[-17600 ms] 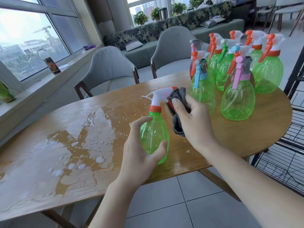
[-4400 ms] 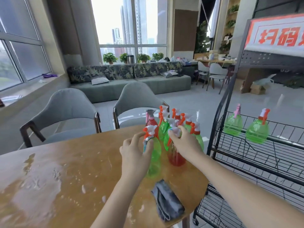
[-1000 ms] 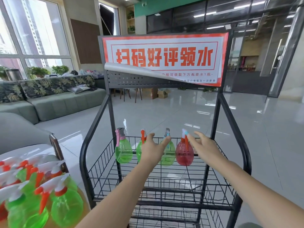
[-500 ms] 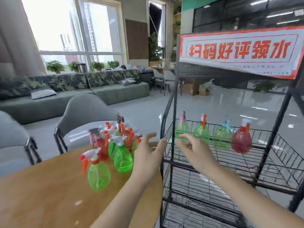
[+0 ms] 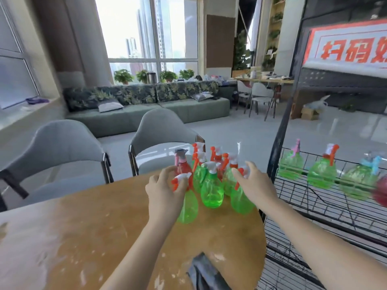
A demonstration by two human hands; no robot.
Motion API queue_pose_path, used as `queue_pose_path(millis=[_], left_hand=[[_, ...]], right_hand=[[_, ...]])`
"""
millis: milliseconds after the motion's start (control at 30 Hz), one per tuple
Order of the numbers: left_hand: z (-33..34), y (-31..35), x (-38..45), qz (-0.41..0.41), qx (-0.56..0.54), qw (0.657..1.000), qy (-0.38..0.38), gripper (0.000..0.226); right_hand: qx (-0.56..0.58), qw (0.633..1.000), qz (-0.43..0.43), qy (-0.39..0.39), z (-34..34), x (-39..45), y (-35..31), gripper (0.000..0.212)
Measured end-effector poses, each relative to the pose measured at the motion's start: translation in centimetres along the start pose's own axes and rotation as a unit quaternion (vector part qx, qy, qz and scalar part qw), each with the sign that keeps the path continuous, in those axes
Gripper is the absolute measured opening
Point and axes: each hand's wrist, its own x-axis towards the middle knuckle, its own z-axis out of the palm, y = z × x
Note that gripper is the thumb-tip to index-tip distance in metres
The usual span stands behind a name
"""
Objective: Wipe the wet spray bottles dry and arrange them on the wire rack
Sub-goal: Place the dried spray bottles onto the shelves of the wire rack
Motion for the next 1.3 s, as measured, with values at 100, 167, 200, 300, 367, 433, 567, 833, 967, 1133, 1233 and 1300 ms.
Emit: queue_pose_path(millis=[100,167,200,300,367,433,567,833,967,1133,1233,1300], left_hand=[[-0.1,-0.4,0.9,-0.009,-0.001,0.999,-0.045,0.039],[-0.3,-0.5,1.1,-0.037,-0.034,0.996,-0.08,0.037],[-0.3,-0.5,1.1,-0.052,-0.046,0.993,-0.095,0.037],[-0.1,-0.6,1.4,-0.072,-0.074,0.987,-0.119,0.033],[0.1,-0.3,1.3,-0.09,-0.109,0.981,-0.132,0.029],[0.2,0.6,0.8,-0.106,-0.15,0.973,-0.143,0.025],[0.7,4.0,-1.2,-0.093,-0.231,0.953,-0.172,0.021],[5.9,15.6,-3.4,0.009,-0.375,0.884,-0.279,0.026],[11.0,20.8,-3.0,0.05,-0.394,0.857,-0.327,0.025],[18.4,23.3,-1.9,0.095,-0.378,0.858,-0.335,0.03],[21.6,21.8,-0.9,0.087,-0.346,0.869,-0.342,0.029],[23.0,20.5,-0.5,0.067,-0.329,0.875,-0.347,0.029]], right_hand=[[-0.015,1.0,0.003,-0.013,0.8,0.8,0.2,0.063],[-0.004,1.0,-0.001,-0.012,1.2,0.9,0.5,0.058],[0.009,1.0,-0.005,-0.01,1.4,0.9,0.7,0.055],[0.066,0.998,-0.013,-0.017,1.6,0.7,1.1,0.049],[0.13,0.991,-0.01,-0.013,1.5,0.4,1.3,0.044],[0.195,0.981,-0.011,0.007,0.9,-0.3,1.7,0.037],[0.267,0.962,-0.037,0.039,-2.7,-2.8,2.3,0.051],[0.269,0.941,-0.057,0.197,-15.1,-5.5,6.3,0.049],[0.222,0.94,-0.039,0.254,-19.1,-3.8,10.3,0.04],[0.212,0.944,0.016,0.251,-19.4,-0.7,15.3,0.04],[0.195,0.956,0.03,0.218,-18.2,-0.1,16.6,0.057],[0.19,0.962,0.038,0.191,-17.2,0.1,17.0,0.059]])
